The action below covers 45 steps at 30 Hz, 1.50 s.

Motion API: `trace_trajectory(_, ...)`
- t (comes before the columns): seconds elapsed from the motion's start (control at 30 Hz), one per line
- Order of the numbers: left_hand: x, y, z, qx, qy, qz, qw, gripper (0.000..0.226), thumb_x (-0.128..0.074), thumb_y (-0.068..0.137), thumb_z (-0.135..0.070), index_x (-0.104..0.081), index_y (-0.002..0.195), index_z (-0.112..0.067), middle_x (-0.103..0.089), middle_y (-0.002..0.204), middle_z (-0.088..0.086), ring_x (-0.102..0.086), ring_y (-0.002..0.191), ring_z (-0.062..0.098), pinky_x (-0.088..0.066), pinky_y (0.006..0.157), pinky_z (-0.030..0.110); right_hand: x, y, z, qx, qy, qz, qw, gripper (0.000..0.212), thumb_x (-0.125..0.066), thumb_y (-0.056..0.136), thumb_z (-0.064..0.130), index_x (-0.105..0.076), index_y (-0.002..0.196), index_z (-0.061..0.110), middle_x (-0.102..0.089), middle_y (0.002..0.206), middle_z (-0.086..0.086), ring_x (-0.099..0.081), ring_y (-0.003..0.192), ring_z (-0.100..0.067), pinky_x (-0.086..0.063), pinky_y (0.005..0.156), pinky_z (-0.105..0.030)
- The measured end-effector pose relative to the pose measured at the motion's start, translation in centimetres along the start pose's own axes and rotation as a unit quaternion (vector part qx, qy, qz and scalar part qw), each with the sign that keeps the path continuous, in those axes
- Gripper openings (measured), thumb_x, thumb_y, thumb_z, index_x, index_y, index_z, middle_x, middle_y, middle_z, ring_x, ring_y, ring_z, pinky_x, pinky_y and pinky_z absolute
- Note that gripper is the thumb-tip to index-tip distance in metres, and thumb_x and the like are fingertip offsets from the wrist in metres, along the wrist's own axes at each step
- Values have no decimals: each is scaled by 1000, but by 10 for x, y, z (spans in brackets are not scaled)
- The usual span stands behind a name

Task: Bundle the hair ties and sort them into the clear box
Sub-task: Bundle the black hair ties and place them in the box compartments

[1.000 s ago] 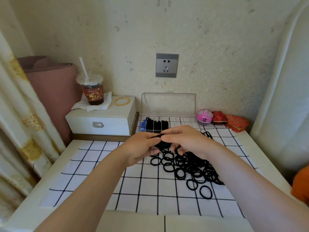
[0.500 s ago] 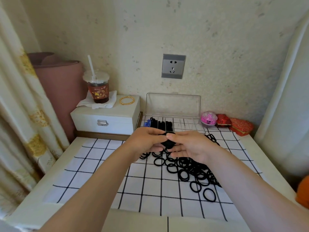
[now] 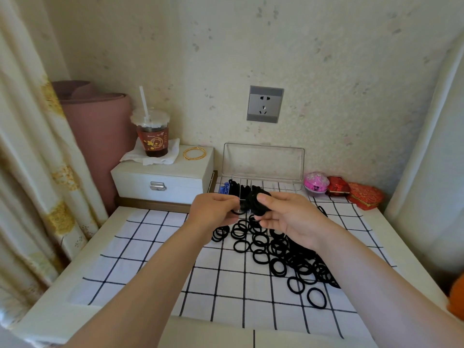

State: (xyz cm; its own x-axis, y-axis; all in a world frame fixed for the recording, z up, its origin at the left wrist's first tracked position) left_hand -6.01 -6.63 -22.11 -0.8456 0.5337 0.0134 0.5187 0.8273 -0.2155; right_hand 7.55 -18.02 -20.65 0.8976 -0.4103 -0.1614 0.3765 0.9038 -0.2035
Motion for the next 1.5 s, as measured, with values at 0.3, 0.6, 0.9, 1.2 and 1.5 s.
trace_trajectory(0.3,-26,-9,-4,58,-111,184,975,29,-55,99,-23,-69,112,-1,-73,105,19,-72,97,26,-60,80,30,6,3,-3,21,-83,-78,993,24,-78,85,18,-73,107,8,-77,93,-15,-71,72,-20,-58,65,-30)
trace_trajectory(0.6,-26,-6,-4,25,-77,186,979,21,-60,95,-7,-69,114,-7,-74,106,14,-72,97,23,-60,83,30,10,1,-4,-64,-39,-22,997,31,-74,88,21,-70,112,2,-75,104,-18,-71,78,-22,-60,67,-31)
trace_trajectory(0.9,-29,7,-4,-106,146,84,980,26,-62,94,-23,-66,119,-22,-73,101,-4,-71,89,11,-56,75,21,25,9,-1,-37,-157,-106,981,19,-76,88,21,-70,103,10,-76,95,-13,-75,79,-23,-63,73,-34)
trace_trajectory(1.2,-34,48,-4,-286,431,7,856,38,-54,97,-27,-56,135,-25,-61,130,-1,-47,124,16,-36,104,26,49,59,15,61,-318,-238,916,11,-73,87,21,-72,82,11,-75,81,-14,-74,69,-23,-50,53,-32)
trace_trajectory(1.5,-45,60,14,-329,504,41,797,57,-54,92,-44,-40,146,-30,-46,142,-4,-30,133,18,-25,112,38,39,97,20,56,-595,-207,775,24,-73,75,26,-72,69,3,-69,65,-12,-64,61,-25,-53,54,-36)
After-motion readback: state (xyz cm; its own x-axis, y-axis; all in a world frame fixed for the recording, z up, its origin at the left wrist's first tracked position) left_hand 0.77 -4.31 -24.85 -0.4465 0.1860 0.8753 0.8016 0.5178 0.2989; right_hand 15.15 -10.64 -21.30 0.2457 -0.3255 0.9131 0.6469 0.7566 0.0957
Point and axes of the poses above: each hand's wrist, its own y-axis towards the middle knuckle, its own x-axis out of the back of the hand, z = x × y, the point moved 4 cm from there along y, towards the middle knuckle
